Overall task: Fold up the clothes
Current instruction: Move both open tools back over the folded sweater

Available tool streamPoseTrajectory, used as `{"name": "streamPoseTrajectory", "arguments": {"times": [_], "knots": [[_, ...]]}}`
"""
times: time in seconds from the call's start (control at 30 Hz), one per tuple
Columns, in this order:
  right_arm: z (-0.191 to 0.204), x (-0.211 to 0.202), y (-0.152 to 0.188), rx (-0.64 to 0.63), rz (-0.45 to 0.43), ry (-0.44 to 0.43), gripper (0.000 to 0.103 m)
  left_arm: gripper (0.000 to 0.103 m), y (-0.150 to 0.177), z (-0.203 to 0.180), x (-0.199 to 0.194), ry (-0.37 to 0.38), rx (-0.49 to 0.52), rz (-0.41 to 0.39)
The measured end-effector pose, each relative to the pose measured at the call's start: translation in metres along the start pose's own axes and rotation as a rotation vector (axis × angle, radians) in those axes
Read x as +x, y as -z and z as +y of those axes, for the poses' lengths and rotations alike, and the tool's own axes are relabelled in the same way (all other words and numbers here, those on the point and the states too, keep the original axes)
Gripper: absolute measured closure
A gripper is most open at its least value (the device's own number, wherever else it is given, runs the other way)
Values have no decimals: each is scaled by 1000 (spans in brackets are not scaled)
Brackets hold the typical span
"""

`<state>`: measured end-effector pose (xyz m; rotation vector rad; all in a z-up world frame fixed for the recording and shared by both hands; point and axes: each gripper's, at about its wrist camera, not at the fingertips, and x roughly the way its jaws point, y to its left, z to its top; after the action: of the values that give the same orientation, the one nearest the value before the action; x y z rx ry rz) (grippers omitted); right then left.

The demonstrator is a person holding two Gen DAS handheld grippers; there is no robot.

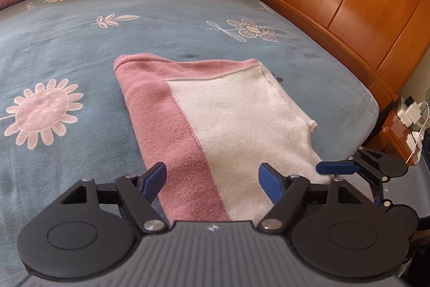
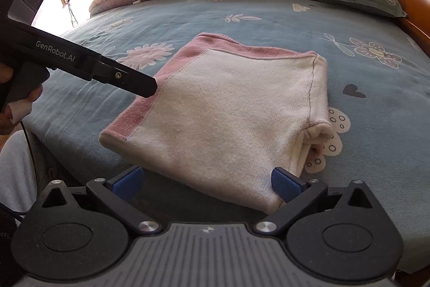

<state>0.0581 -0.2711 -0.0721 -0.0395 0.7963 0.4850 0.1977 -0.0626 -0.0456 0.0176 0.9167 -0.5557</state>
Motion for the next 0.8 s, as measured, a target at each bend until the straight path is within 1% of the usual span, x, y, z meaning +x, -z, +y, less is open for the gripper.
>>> {"name": "streamPoseTrajectory", "arguments": {"times": [0.07,0.17,0.23,0.27,0.37,0.4,0.5,0.6,0.8], "knots": [[2,-9,-2,-2,-25,7,0,23,1,1,-3,-30,1,2],[9,-19,-11,-12,-68,-9,0,23,0,1,-6,-40,-6,-5],[14,-15,-14,-14,-73,-34,0,23,0,0,-9,-46,-6,-9],[15,-8,-14,-10,-55,-42,0,22,1,-1,-10,-50,-4,-10],[11,10,-6,21,24,-7,0,18,6,-3,-14,-74,5,1],[10,13,-4,29,36,-2,0,18,8,-2,-15,-86,7,4],[8,1,-13,13,-20,-13,0,17,11,7,-19,-119,-5,7],[4,-4,-32,-35,-68,39,0,17,10,16,-23,-151,-31,-7],[-15,26,-34,-7,-53,94,0,17,14,25,-30,-151,-62,-19]]}}
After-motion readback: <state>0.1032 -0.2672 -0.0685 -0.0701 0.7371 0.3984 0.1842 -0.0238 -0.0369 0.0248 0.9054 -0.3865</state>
